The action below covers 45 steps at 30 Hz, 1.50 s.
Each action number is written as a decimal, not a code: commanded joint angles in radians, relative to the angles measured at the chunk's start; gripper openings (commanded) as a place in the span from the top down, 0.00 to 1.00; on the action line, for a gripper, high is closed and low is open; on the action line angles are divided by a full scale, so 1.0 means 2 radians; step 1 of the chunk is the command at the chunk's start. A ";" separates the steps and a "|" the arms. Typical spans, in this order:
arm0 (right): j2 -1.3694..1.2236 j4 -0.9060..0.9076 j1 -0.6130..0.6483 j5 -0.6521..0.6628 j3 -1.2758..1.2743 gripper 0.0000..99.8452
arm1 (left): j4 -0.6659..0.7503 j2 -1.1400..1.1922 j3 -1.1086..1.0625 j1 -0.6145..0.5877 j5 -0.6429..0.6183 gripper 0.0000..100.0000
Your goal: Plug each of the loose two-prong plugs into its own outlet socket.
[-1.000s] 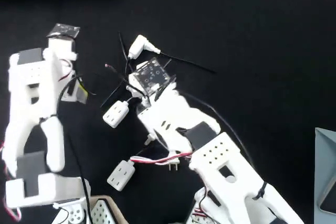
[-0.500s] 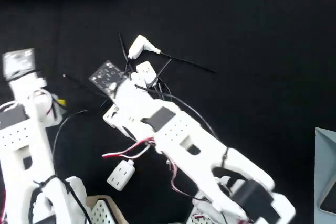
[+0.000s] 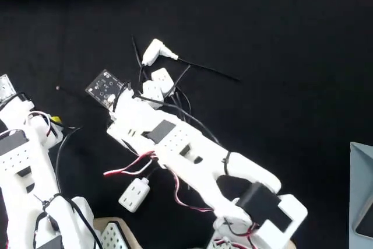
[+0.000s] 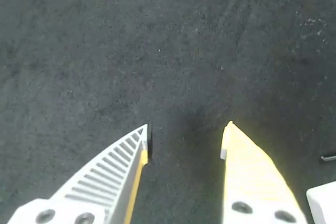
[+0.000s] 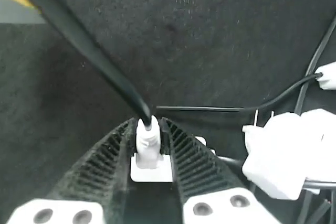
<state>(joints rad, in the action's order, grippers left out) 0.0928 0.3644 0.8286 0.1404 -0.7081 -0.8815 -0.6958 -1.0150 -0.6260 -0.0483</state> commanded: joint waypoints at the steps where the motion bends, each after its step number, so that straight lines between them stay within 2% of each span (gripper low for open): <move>1: -0.005 -0.012 0.005 -0.001 0.004 0.99 | 0.010 0.000 -0.003 -0.004 -0.002 0.77; 25: -0.046 -0.014 0.010 -0.023 -0.006 0.99 | 0.011 0.000 -0.009 -0.004 -0.001 0.77; 35: -0.044 -0.015 -0.008 -0.023 -0.046 0.99 | 0.038 0.000 -0.026 -0.004 -0.001 0.77; 45: -0.042 0.018 -0.014 -0.022 -0.056 0.99 | 0.037 0.000 -0.027 -0.005 0.000 0.77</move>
<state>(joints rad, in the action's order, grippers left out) 0.0161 0.3521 0.8178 0.1051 -0.7986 -0.8216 -0.6958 -1.0733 -0.6260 -0.0483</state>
